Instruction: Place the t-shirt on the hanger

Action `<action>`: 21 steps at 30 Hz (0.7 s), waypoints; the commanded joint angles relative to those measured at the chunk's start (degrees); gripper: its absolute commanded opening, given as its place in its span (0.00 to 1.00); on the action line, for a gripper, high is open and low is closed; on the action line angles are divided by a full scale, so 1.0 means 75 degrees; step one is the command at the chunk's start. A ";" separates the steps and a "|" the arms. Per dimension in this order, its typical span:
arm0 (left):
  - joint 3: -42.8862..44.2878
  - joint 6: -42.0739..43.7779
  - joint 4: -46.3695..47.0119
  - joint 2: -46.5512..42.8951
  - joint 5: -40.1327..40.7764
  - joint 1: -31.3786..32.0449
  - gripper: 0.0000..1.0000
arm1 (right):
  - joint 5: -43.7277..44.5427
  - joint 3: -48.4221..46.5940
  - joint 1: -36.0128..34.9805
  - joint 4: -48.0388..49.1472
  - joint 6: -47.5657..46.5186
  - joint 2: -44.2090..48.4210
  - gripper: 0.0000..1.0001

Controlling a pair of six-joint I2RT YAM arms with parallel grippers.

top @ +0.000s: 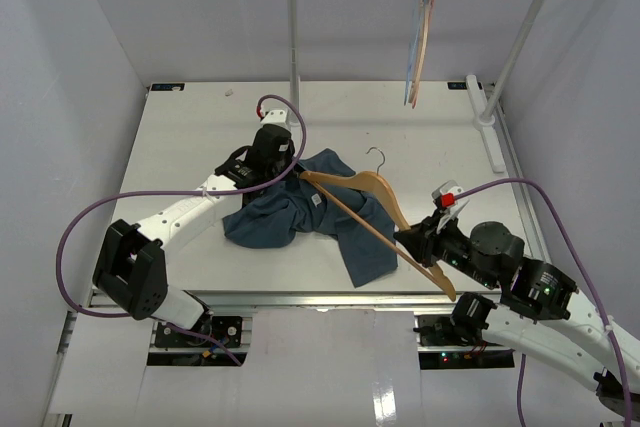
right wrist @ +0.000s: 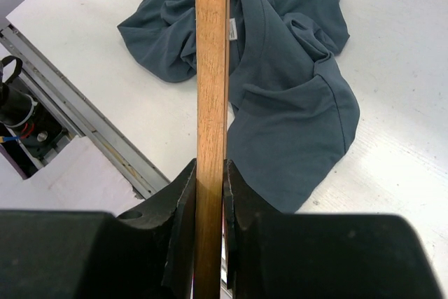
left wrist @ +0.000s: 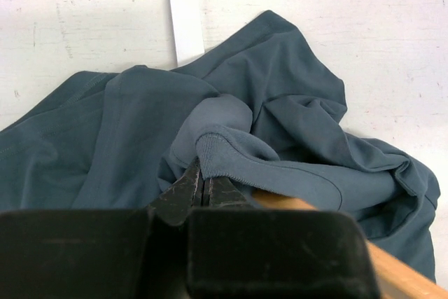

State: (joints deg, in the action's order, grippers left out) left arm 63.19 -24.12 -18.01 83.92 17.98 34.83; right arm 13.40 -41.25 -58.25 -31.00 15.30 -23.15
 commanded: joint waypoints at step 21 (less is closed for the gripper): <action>0.0192 -0.0135 0.0511 -0.1163 -0.2779 -0.0050 0.00 | 0.0249 0.0700 -0.0020 0.3078 -0.0327 -0.0846 0.08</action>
State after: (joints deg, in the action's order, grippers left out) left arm 63.20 -24.07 -15.81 80.47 5.33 34.61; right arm 13.01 -37.27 -58.24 -19.97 14.50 -29.91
